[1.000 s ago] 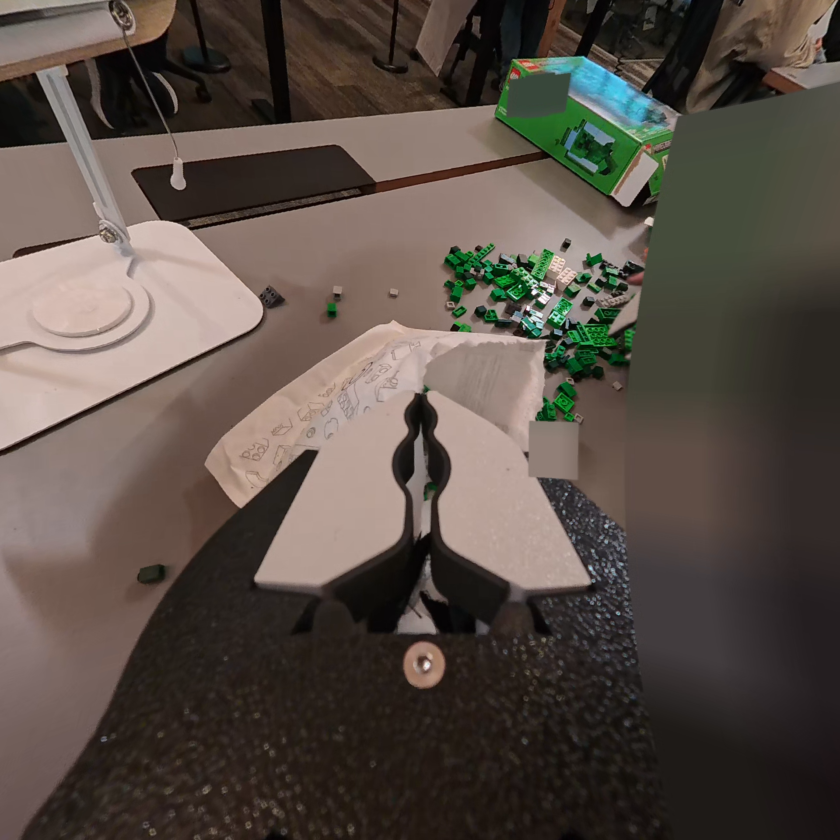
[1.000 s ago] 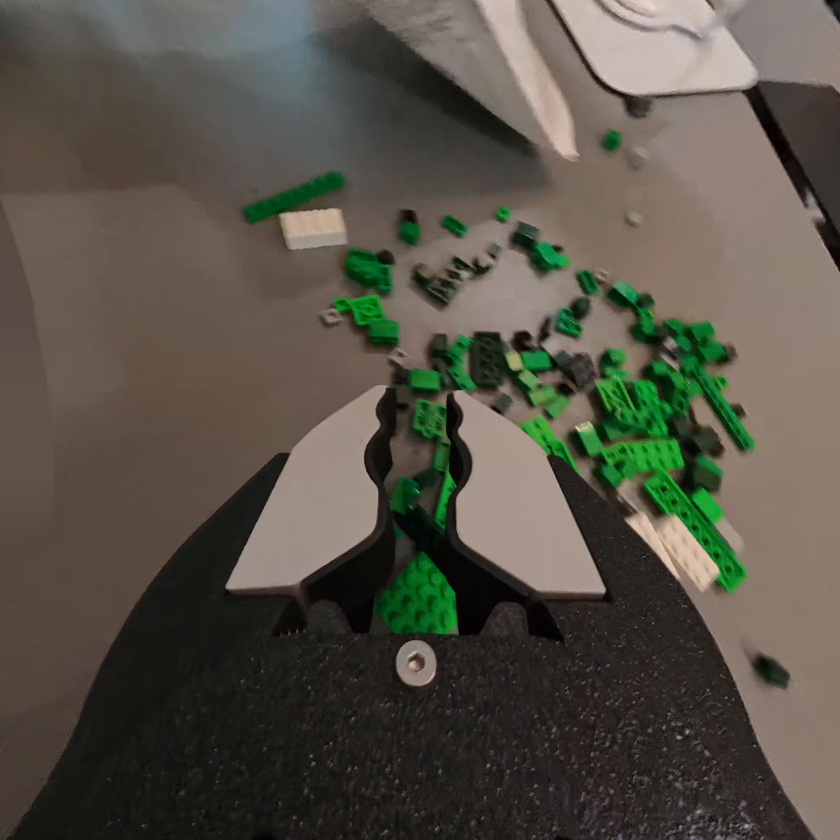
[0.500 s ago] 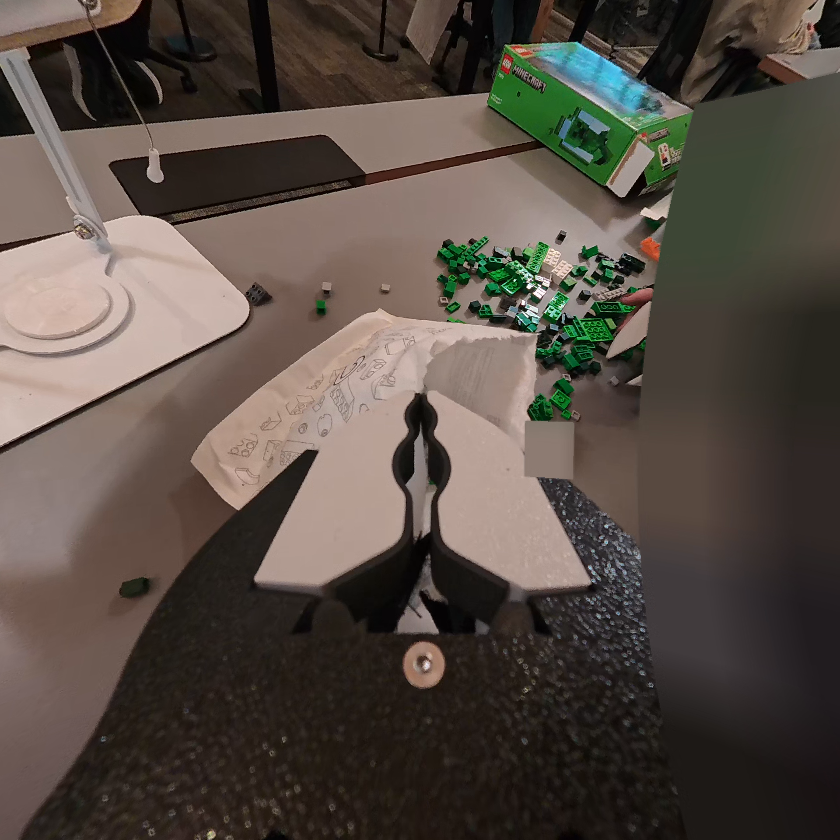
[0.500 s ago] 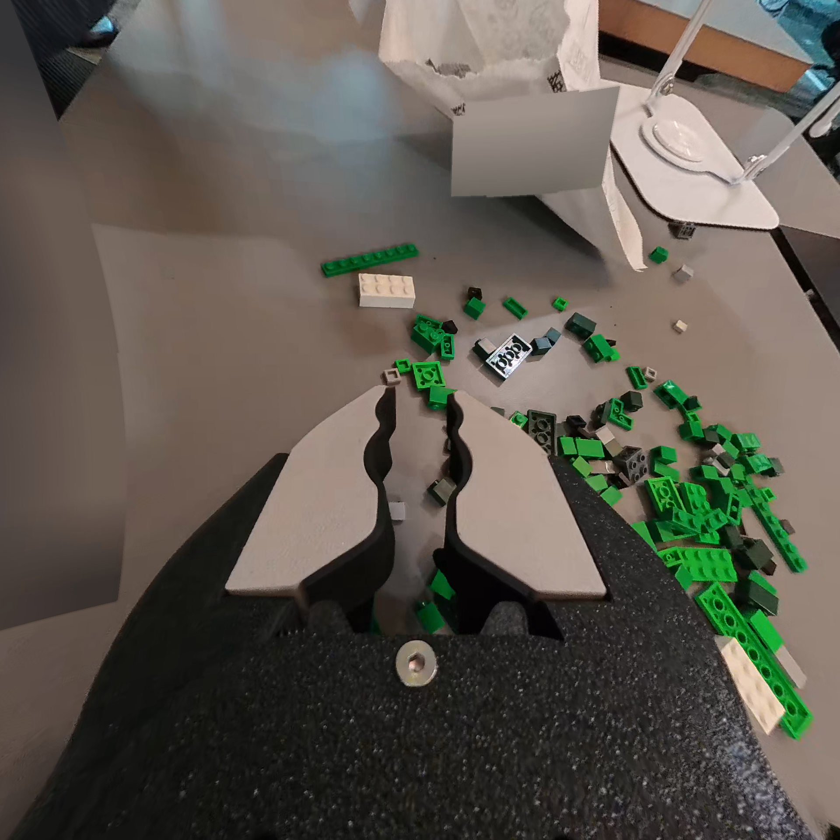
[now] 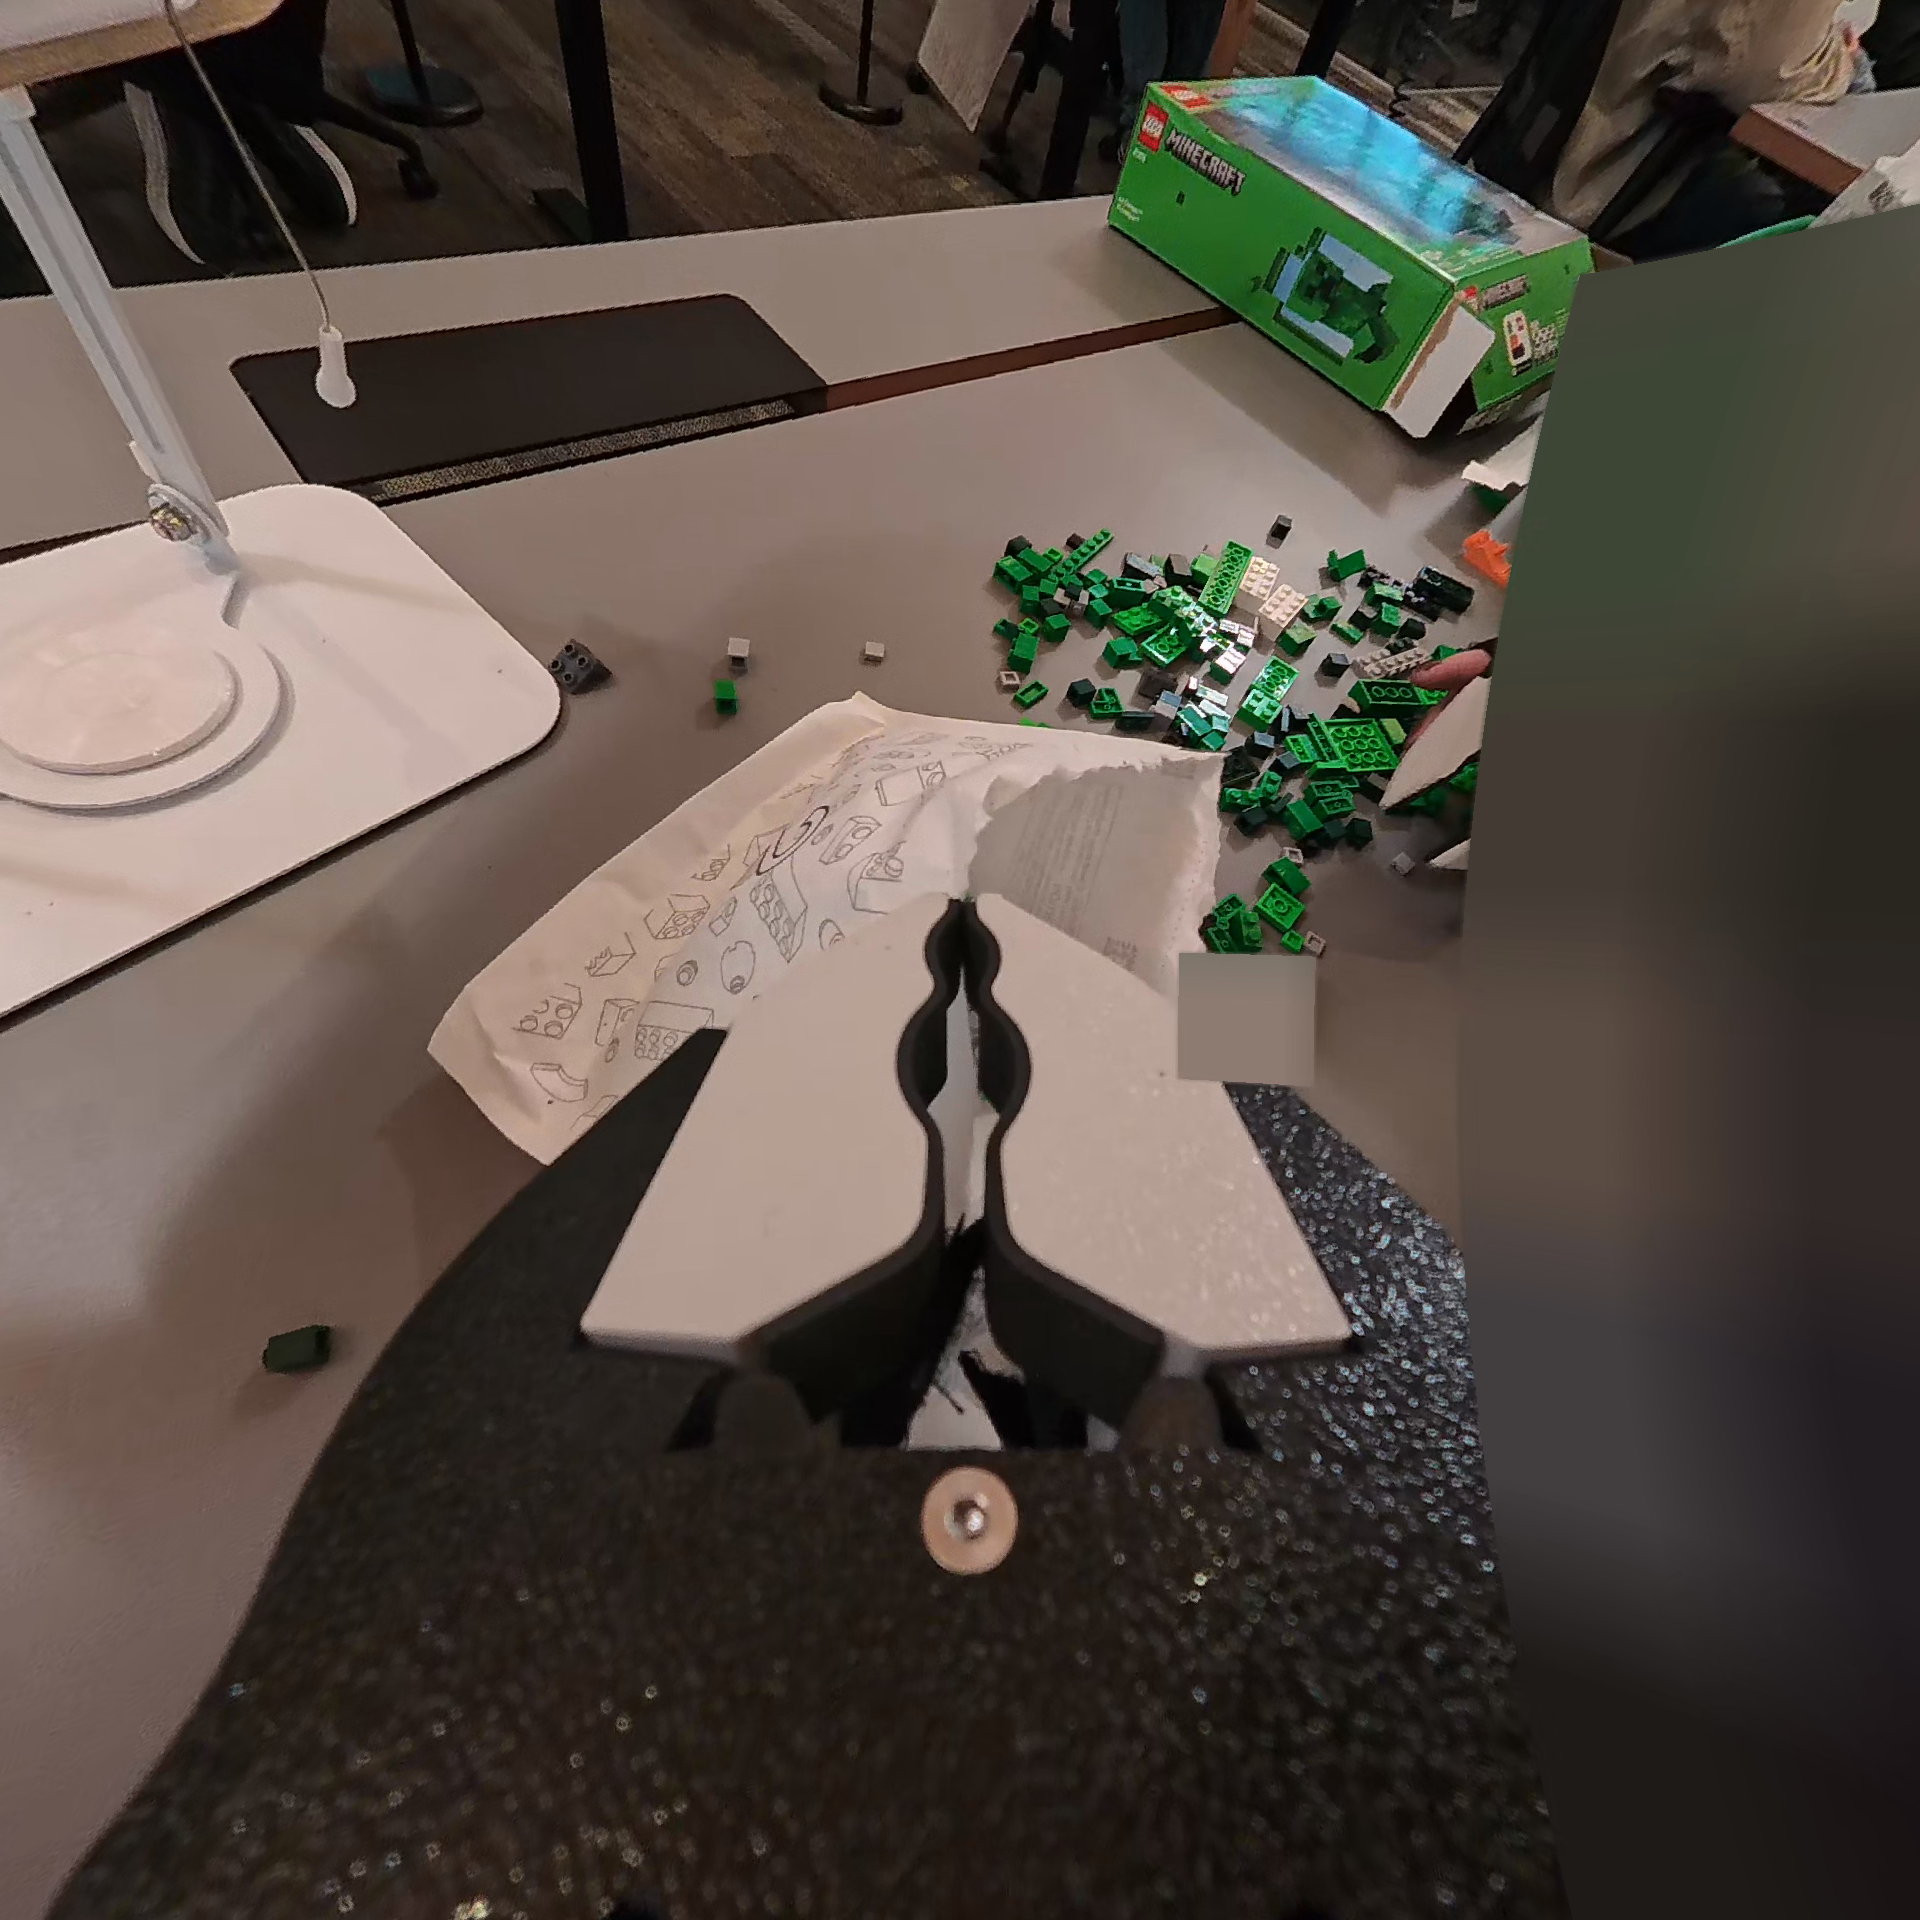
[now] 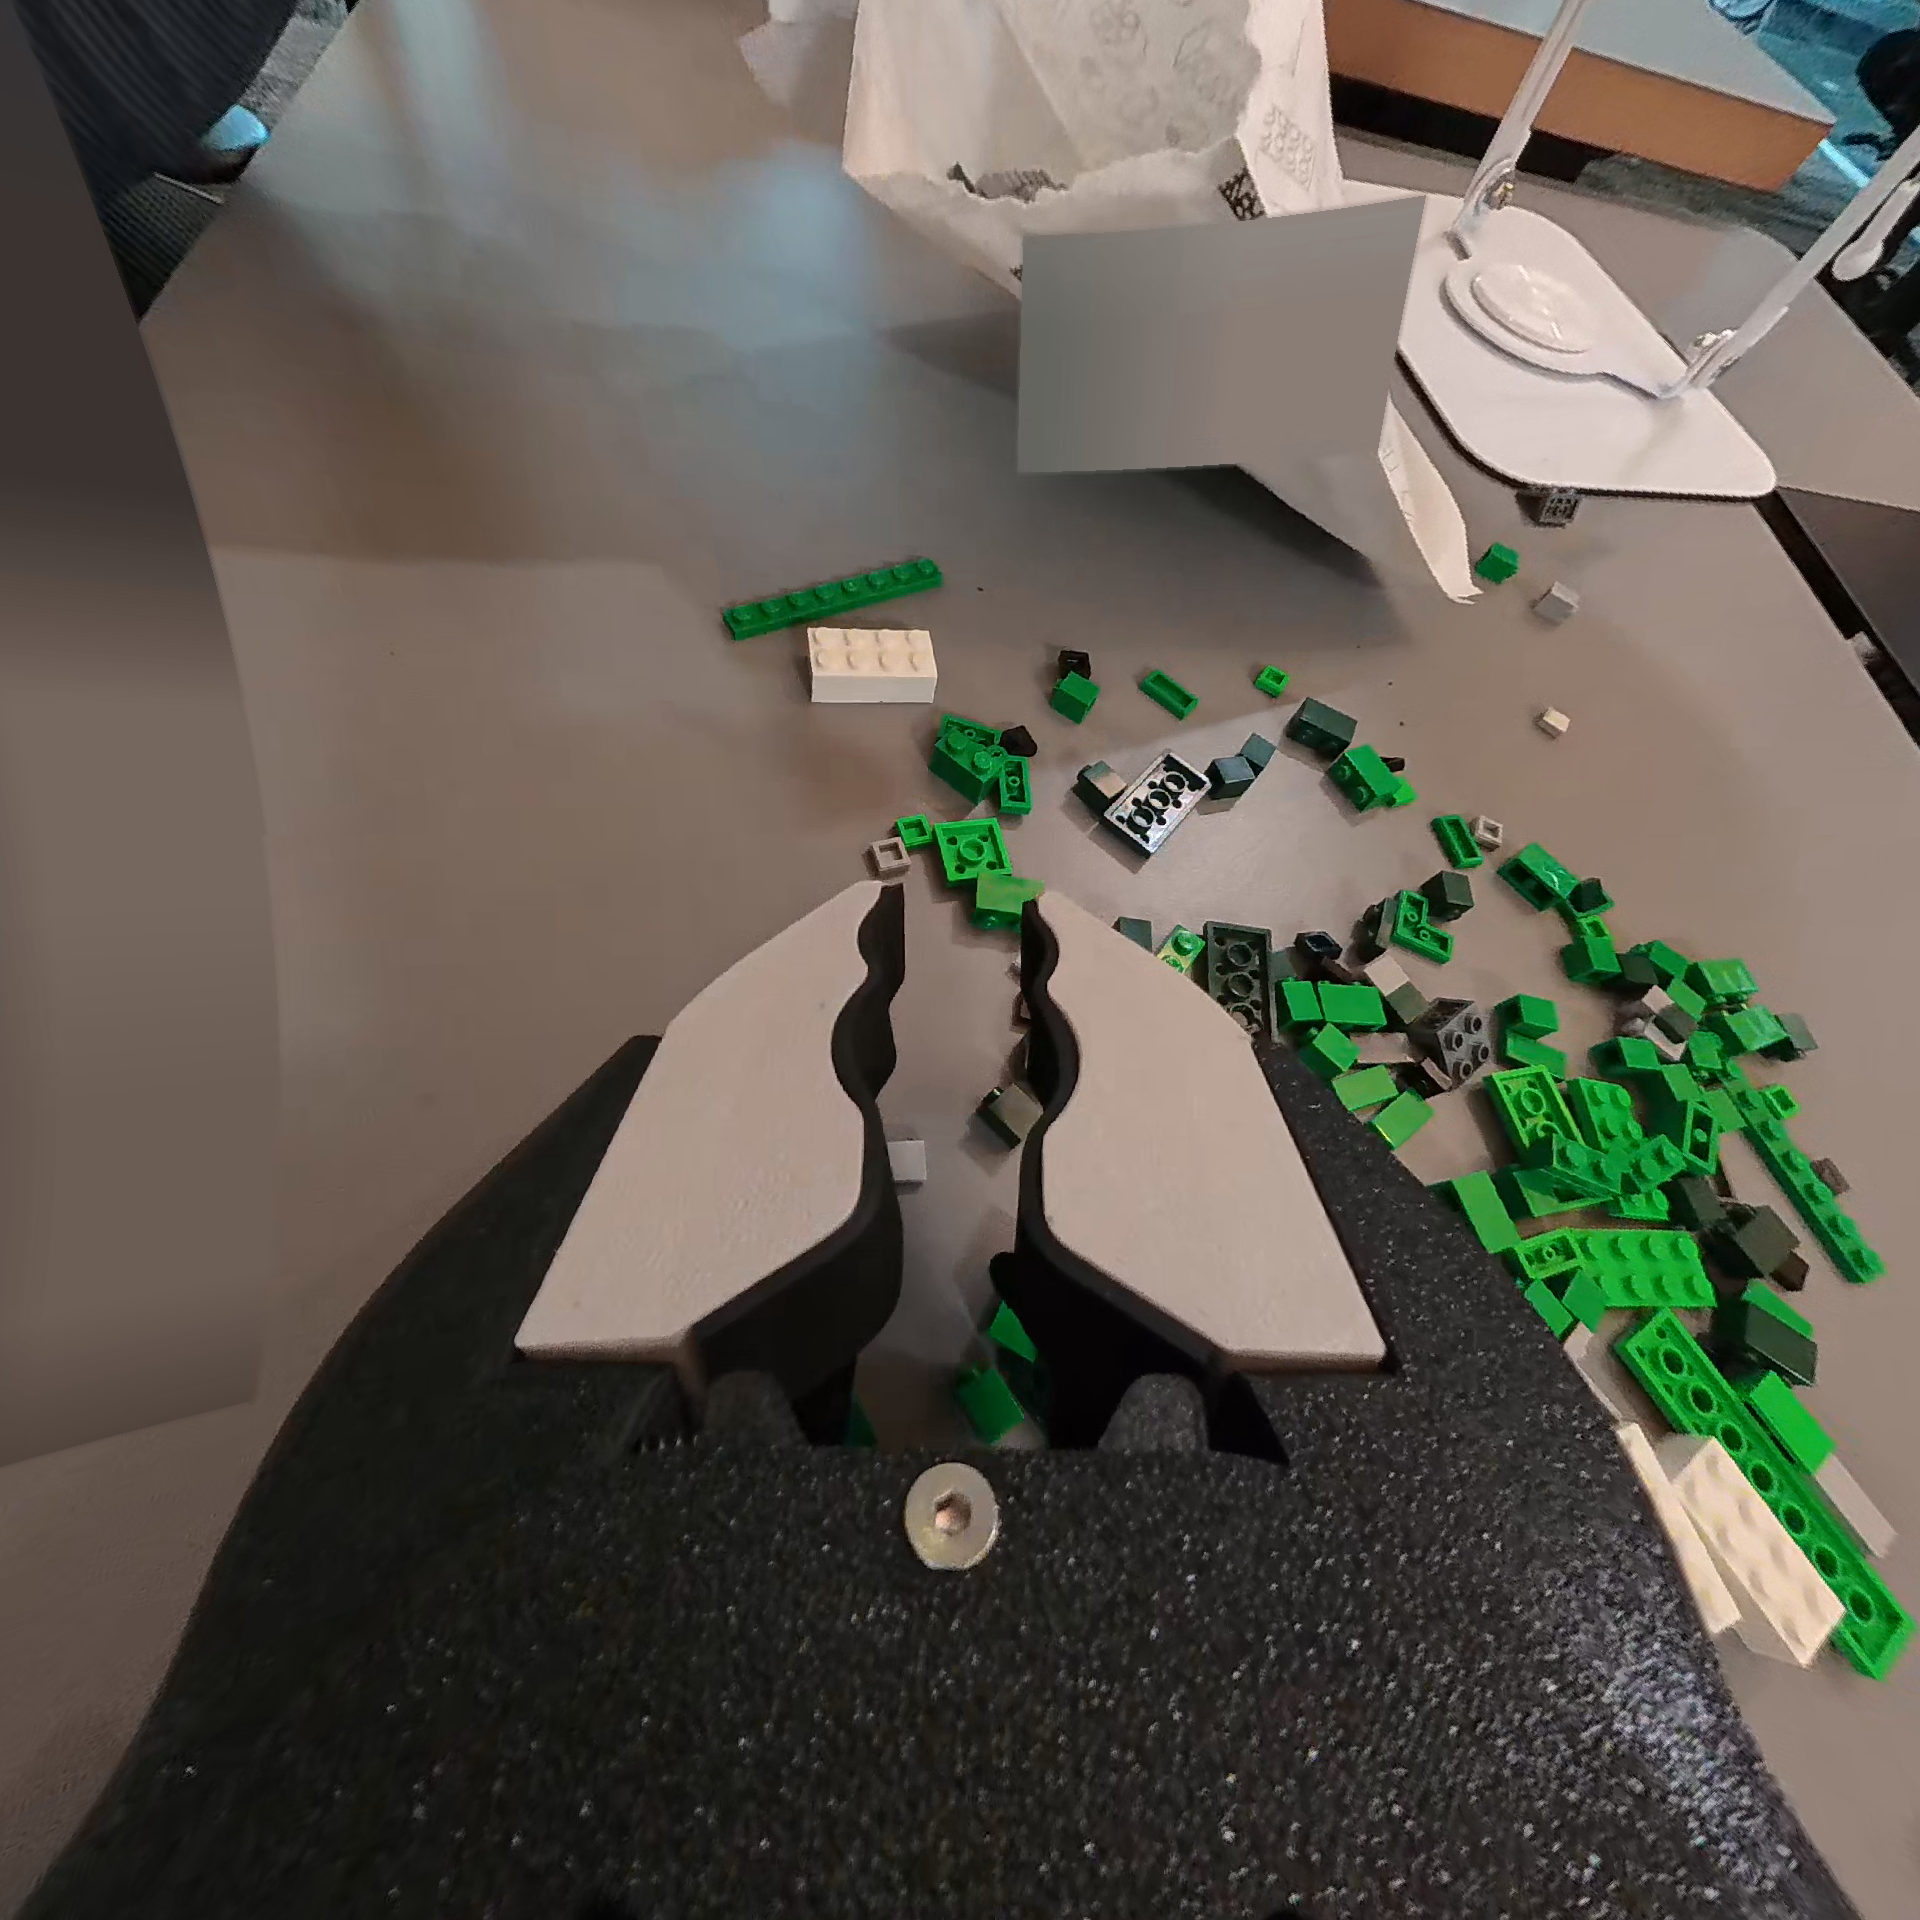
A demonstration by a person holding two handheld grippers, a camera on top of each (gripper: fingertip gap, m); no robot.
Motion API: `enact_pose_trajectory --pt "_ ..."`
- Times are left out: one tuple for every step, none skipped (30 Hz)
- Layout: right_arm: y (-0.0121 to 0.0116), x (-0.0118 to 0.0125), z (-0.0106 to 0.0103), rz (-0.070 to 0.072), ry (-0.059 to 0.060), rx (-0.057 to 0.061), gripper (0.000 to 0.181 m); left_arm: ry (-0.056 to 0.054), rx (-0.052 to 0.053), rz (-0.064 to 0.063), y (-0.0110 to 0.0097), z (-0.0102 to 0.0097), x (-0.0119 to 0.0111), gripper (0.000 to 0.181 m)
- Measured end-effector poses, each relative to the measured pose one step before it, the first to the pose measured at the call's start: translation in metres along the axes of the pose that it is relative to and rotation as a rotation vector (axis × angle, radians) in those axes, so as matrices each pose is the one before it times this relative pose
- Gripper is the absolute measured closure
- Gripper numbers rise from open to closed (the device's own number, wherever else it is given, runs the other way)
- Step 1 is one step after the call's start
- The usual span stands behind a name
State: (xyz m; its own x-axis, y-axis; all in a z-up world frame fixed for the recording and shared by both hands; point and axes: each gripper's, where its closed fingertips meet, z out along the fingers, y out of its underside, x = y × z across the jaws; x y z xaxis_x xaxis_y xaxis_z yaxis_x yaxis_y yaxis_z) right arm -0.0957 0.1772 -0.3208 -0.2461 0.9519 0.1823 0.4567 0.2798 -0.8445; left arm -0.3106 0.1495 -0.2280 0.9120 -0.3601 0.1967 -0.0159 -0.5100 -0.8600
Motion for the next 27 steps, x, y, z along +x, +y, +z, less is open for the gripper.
enact_pose_trajectory --pt "-0.00031 0.00092 -0.00099 -0.002 0.005 0.0011 0.161 0.0004 0.0004 -0.001 -0.00005 -0.00013 -0.00024 0.181" --pt "0.0 0.00162 -0.00179 -0.0006 0.0082 -0.0001 0.161 -0.0001 0.0006 -0.0013 0.00007 -0.00023 -0.00046 0.181" --pt "0.00059 0.00277 -0.0028 0.0019 0.0133 -0.0023 0.161 -0.0004 0.0008 -0.0012 0.00001 -0.00035 -0.00044 0.181" --pt "0.00114 0.00397 -0.00395 0.0051 0.0194 -0.0033 0.161 -0.0008 0.0011 -0.0015 0.0 -0.0002 -0.00053 0.181" --pt "0.00163 0.00533 -0.00514 0.0084 0.0259 -0.0027 0.16 -0.0006 0.0013 -0.0013 -0.00015 -0.00036 -0.00044 0.181" --pt "0.00223 0.00642 -0.00611 0.0113 0.0318 -0.0002 0.16 -0.0006 0.0015 -0.0002 -0.00004 -0.00033 -0.00041 0.181" --pt "0.00287 0.00761 -0.00687 0.0138 0.0367 0.0032 0.159 0.0004 0.0019 0.0007 -0.0002 -0.00006 -0.00023 0.181" --pt "0.00351 0.0087 -0.00742 0.0167 0.0424 0.0066 0.158 0.0019 0.0025 -0.0015 -0.00011 0.00019 -0.00019 0.181" --pt "0.00375 0.00978 -0.00802 0.0199 0.0478 0.0089 0.158 0.004 0.0039 -0.004 -0.0003 0.00032 -0.0002 0.181" --pt "0.00335 0.01094 -0.00858 0.021 0.0543 0.0102 0.157 0.0057 0.0031 -0.0042 -0.0001 0.00072 0.00004 0.181" --pt "0.00262 0.0131 -0.00935 0.0193 0.0676 0.0113 0.156 0.0047 0.0011 -0.0035 0.0002 0.00074 -0.00011 0.181" --pt "0.00197 0.01586 -0.00995 0.0163 0.0854 0.0132 0.155 0.0021 -0.0005 -0.0029 0.00035 0.00083 -0.00026 0.181" --pt "0.00126 0.01765 -0.01033 0.0139 0.0939 0.0175 0.154 -0.0009 -0.0023 -0.0012 0.00059 0.00082 -0.0005 0.181" --pt "0.00086 0.01832 -0.01022 0.0147 0.0946 0.019 0.154 -0.0024 -0.003 0.0001 0.00051 0.00085 -0.00038 0.181" --pt "0.00113 0.01891 -0.00994 0.0148 0.0954 0.0141 0.154 -0.0002 -0.0025 0.0015 0.00045 0.00082 0.00017 0.181" --pt "0.00155 0.01878 -0.00938 0.0113 0.0912 0.0097 0.154 0.0015 -0.0016 0.0016 0.00017 0.00087 0.00061 0.181" --pt "0.00264 0.01846 -0.00885 0.0092 0.0873 0.0059 0.156 0.002 -0.0005 0.0019 -0.00002 0.00083 0.00071 0.181" --pt "0.00386 0.0186 -0.00815 0.0096 0.0883 0.0015 0.157 0.0022 -0.0001 0.0022 -0.0001 0.00077 0.00086 0.181" --pt "0.00422 0.01786 -0.00722 0.0091 0.0839 0.0011 0.159 0.0036 0.0 0.0018 -0.00013 0.00098 0.00098 0.181" --pt "0.00402 0.01632 -0.0064 0.0097 0.0733 0.0034 0.16 0.0044 -0.0007 0.0007 0.00007 0.00111 0.00108 0.181" --pt "0.00375 0.01539 -0.00559 0.0135 0.0678 0.0035 0.162 0.0048 -0.0017 0.0012 0.0002 0.001 0.00099 0.181" --pt "0.00348 0.01497 -0.00506 0.016 0.0643 0.0008 0.163 0.0029 -0.0024 0.001 0.00042 0.00111 0.00068 0.181" --pt "0.00278 0.01377 -0.00446 0.0138 0.0555 -0.0028 0.164 0.0016 -0.0031 0.0004 0.00042 0.00089 0.00031 0.181" --pt "0.0019 0.01245 -0.00412 0.0106 0.0467 -0.0057 0.165 0.0016 -0.0027 -0.0004 0.00052 0.0006 0.00028 0.181" --pt "0.001 0.01053 -0.00381 0.0089 0.0349 -0.0057 0.166 0.001 -0.0012 -0.0003 0.00026 0.00033 0.00005 0.181" --pt "0.00011 0.00766 -0.0035 0.0077 0.0157 -0.0029 0.167 0.0002 -0.0001 -0.0003 0.0001 0.0 -0.00007 0.181" --pt "-0.00034 0.00453 -0.00342 0.0068 -0.0046 -0.0036 0.168 -0.0005 0.0004 -0.0005 0.0 -0.00013 -0.00017 0.181"
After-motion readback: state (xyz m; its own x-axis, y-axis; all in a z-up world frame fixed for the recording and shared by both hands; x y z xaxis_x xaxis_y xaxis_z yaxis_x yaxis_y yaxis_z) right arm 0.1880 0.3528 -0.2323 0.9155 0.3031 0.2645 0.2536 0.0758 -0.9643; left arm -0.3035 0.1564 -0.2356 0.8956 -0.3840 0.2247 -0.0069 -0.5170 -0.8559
